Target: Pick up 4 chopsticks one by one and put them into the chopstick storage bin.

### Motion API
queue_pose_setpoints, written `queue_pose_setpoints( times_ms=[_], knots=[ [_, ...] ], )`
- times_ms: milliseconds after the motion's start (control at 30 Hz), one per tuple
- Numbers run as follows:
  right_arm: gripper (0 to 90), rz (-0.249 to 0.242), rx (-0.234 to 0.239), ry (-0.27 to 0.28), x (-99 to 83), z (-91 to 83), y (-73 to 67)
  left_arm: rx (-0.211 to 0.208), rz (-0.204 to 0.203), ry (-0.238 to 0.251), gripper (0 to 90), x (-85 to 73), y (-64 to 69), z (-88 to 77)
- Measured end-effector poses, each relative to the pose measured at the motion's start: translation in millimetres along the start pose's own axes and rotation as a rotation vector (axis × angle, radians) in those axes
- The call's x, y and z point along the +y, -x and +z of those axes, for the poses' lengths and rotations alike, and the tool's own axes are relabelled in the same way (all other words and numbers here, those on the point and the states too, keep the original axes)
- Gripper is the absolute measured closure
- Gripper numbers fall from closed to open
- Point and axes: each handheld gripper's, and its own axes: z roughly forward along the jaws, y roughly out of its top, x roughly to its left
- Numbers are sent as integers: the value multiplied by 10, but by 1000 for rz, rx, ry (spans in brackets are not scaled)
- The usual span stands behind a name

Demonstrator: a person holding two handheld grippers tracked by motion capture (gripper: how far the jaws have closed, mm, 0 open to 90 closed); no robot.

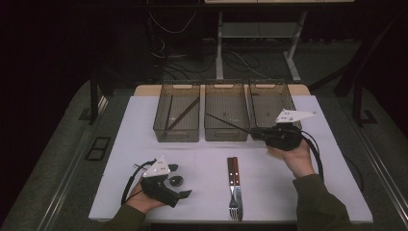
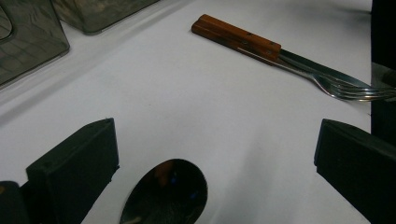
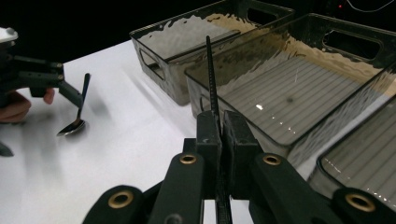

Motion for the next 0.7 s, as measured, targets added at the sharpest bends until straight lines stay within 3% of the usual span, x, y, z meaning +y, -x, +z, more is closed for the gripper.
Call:
queue_pose_setpoints(
  times_ms=[400,700],
  knots=[
    [858,0,-25,-6,183,367,-39,-2,-10,7,0,-2,15,13],
    [858,-4,-59,-25,453,692,-108,1,-7,8,0,0,10,1]
  ],
)
